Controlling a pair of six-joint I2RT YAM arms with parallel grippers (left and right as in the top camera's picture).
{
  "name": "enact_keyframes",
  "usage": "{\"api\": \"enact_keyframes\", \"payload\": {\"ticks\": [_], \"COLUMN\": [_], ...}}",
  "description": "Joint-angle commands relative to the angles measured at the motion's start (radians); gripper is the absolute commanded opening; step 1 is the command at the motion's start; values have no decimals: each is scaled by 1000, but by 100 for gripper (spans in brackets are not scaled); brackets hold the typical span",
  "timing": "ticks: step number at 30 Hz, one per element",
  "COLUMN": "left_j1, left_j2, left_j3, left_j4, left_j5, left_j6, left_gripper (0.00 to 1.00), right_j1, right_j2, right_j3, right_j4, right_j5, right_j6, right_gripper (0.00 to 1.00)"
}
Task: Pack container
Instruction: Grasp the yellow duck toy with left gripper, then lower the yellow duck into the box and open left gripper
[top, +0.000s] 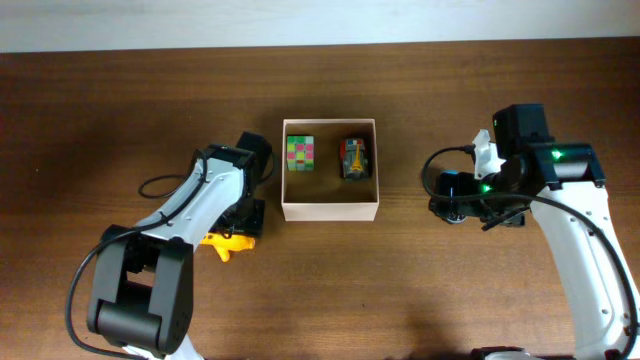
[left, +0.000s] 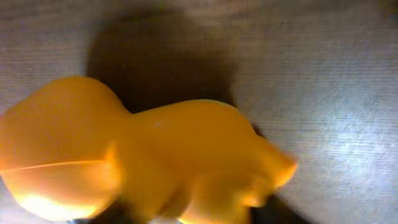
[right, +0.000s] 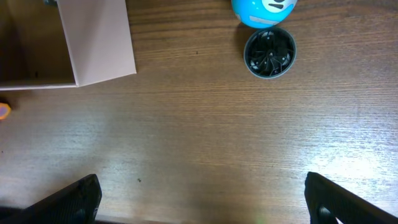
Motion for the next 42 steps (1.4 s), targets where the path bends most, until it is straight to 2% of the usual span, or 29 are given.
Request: {"api": "enact_keyframes", "payload": {"ticks": [1,2,4,8,14,18,23,28,30,34,40,42], "left_j1": [3,2,2,2,1,-12,-88,-180,-216,-269,-285,-287], "left_j2": [-3,-3,-5,-39,-186,-280,-336,-292,-265,-163,2,49], "left_j3": [-10,-10,-8,14,175,264,290,290,290,290,290,290], "left_j4": [16,16,10,-26,-114,-105,16,142,185,210,239,242], "left_j5": [0,2,5,8,48,159,168,230,212,159,172,203], "left_j6": [6,6,6,5,6,6,5,-67,-91,-222,-243,-262], "left_gripper": [23,12,2,2,2,2,2,2,2,2,2,5], "right_j1": [-8,-8,-8,-8,-8,-8,-8,-8,-8,-8,-8,-8], "right_j2": [4,4,4,4,4,4,4,4,4,4,4,4], "right_j3": [8,8,8,8,8,8,8,8,8,8,8,8], "right_j4": [-10,-11,-11,-9,-5,-5,-5,-5,-5,-5,-4,-3], "right_j5": [6,6,6,6,6,5,5,5,5,5,5,5], "right_j6": [-4,-4,-4,-4,-4,-3,-3,-3,-3,-3,-4,-4], "right_gripper": [99,99,98,99,99,99,99,99,99,99,99,99]}}
